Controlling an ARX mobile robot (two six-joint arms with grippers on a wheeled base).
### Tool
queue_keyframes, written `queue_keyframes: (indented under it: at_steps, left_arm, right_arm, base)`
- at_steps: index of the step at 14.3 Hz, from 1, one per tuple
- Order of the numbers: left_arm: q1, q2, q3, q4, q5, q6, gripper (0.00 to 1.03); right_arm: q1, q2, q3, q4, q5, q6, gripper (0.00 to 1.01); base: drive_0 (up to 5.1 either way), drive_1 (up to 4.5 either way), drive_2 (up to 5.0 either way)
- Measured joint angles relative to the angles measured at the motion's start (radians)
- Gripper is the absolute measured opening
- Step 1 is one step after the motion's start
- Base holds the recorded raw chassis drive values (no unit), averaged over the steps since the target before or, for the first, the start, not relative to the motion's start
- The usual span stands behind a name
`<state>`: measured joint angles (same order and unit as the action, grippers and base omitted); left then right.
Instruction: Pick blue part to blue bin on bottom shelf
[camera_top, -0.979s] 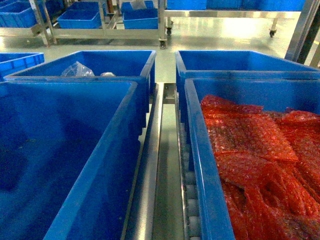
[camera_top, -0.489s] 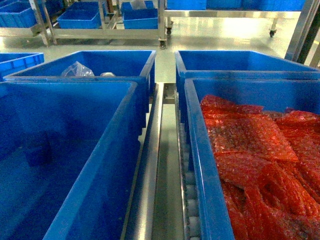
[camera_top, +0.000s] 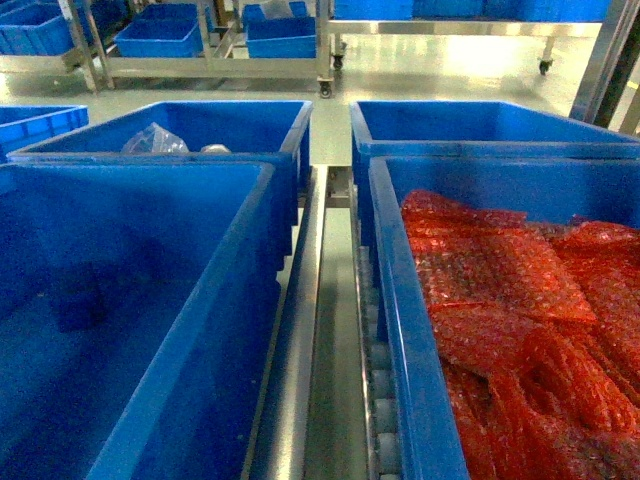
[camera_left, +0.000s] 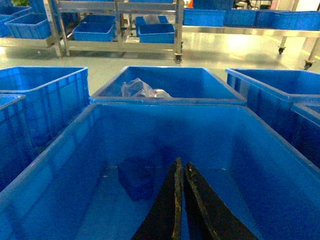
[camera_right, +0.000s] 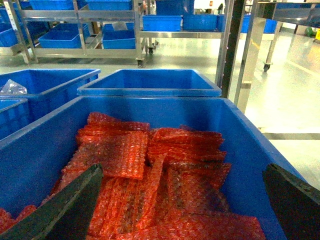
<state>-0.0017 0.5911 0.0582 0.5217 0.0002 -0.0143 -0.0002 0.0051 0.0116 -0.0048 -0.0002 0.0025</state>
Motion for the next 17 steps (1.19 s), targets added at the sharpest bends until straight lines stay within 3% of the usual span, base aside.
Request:
queue_keyframes:
  at_steps: [2,3,9,16,17]
  left_arm:
    - [0.0,-0.068,-0.013,-0.049,0.0,0.0,0.02]
    - [0.0,-0.077,-0.046,0.0,0.0,0.0,0.02]
    - [0.0,-0.283,-0.047,-0.214,0.0,0.0,0.02]
    - [0.0,-0.424,-0.047,-0.355,0.0,0.0,0.02]
    - [0.0,-0.523,-0.047,-0.51,0.003,0.001,0.02]
  right_arm:
    - [0.0,0.0,0.0,0.0,0.0,0.0,0.98]
    - [0.0,0.0,0.0,0.0,0.0,0.0,0.98]
    - [0.0,0.0,0.0,0.0,0.0,0.0,0.98]
    - [0.0,0.0,0.0,0.0,0.0,0.0,0.98]
    - [0.0,0.0,0.0,-0.001,0.0,0.0,0.98]
  base:
    - [0.0,0.0,0.0]
    - [0.0,0.0,0.0]
    - [0.0,0.0,0.0]
    - [0.0,0.0,0.0]
    - [0.0,0.0,0.0]
